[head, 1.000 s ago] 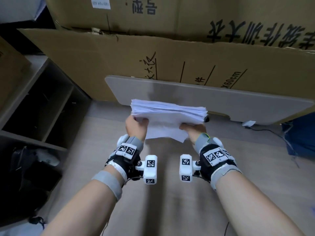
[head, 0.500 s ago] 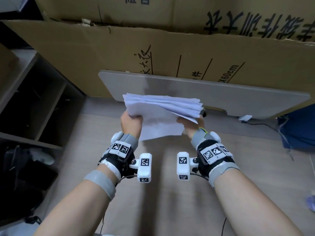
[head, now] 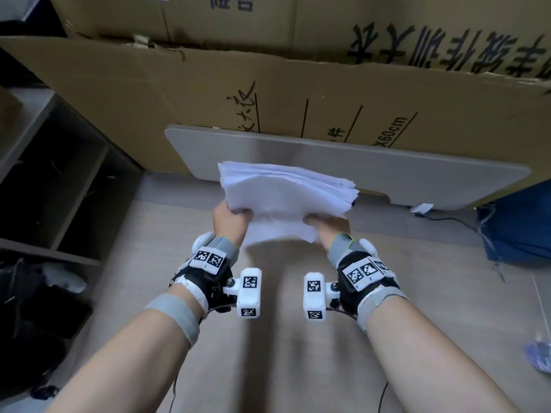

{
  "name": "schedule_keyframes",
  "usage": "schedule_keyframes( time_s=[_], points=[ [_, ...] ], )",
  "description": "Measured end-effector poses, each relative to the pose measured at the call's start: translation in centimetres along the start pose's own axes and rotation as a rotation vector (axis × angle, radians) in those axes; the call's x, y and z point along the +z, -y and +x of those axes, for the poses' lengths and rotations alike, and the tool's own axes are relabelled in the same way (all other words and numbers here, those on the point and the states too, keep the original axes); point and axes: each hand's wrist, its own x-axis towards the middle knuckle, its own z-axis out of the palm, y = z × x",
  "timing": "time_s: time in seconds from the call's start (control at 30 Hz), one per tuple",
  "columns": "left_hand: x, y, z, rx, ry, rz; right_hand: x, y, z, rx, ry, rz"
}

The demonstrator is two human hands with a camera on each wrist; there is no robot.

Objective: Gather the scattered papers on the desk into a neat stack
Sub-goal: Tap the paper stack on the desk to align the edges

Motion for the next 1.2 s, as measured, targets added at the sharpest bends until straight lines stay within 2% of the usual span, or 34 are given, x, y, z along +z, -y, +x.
schedule_keyframes(
  time_s=[0.1, 0.17, 0.27, 0.33, 0.47, 0.57, 0.63, 0.7, 0.77, 0.8, 0.87, 0.9, 0.93, 0.97, 1.0, 1.07, 1.13, 1.2],
  points=[
    [0.0, -0.3, -0.3, 0.057, -0.009, 0.009, 0.0, 0.2, 0.3, -0.012, -0.033, 0.017],
    [0.2, 0.7, -0.4, -0.005, -0.009, 0.037, 0.1, 0.0, -0.2, -0.041, -0.019, 0.038],
    [-0.3, 3.2, -0.2, -0.143, -0.029, 0.097, 0.3, -2.0, -0.9, -0.074, 0.032, -0.117],
    [-0.7, 3.6, 0.1, -0.161, -0.054, 0.135, 0.3, -1.8, -1.2, -0.143, 0.059, -0.092],
    [-0.6, 2.1, 0.6, -0.064, -0.096, 0.184, 0.4, 0.8, -1.6, -0.187, 0.046, 0.018],
    [-0.3, -0.2, 0.5, 0.043, -0.153, 0.107, 0.2, 3.0, -2.5, -0.251, 0.007, 0.154],
    [-0.5, -0.9, 0.5, 0.109, -0.142, 0.028, -0.2, 3.8, -3.1, -0.282, -0.029, 0.223],
    [-0.8, -0.1, 0.3, 0.131, -0.084, 0.042, -0.5, 2.7, -2.7, -0.304, -0.031, 0.195],
    [-1.0, 1.9, 0.3, 0.061, -0.013, 0.115, -0.7, 1.3, -2.4, -0.215, 0.064, 0.039],
    [-1.0, 2.9, 0.3, -0.007, -0.004, 0.146, 0.8, 0.4, -2.0, -0.141, 0.095, -0.037],
    [-0.9, 4.6, 0.4, -0.113, -0.026, 0.201, 0.1, -2.4, -1.8, -0.119, 0.055, -0.302],
    [-0.8, 4.7, 0.4, -0.136, -0.029, 0.213, -0.5, -3.0, -0.6, -0.15, -0.033, -0.351],
    [-0.7, 4.7, 0.5, -0.14, -0.027, 0.221, 0.0, -2.6, -0.5, 0.036, -0.038, -0.346],
    [-0.8, 4.6, 0.7, -0.141, -0.021, 0.216, 0.2, -2.4, -1.1, 0.021, 0.059, -0.43],
    [-0.9, 4.6, 0.8, -0.132, -0.014, 0.203, 1.7, -2.6, 0.4, -0.035, 0.057, -0.376],
    [-1.3, 4.3, 0.7, -0.109, 0.007, 0.163, 0.4, -3.4, 0.3, -0.072, 0.191, -0.227],
    [-1.8, 3.9, 0.5, -0.112, 0.047, 0.109, 1.0, -2.9, 0.2, -0.026, 0.037, -0.285],
    [-2.2, 3.9, 0.4, -0.135, 0.102, 0.053, 1.1, -1.4, -1.1, 0.006, -0.069, -0.248]
  ],
)
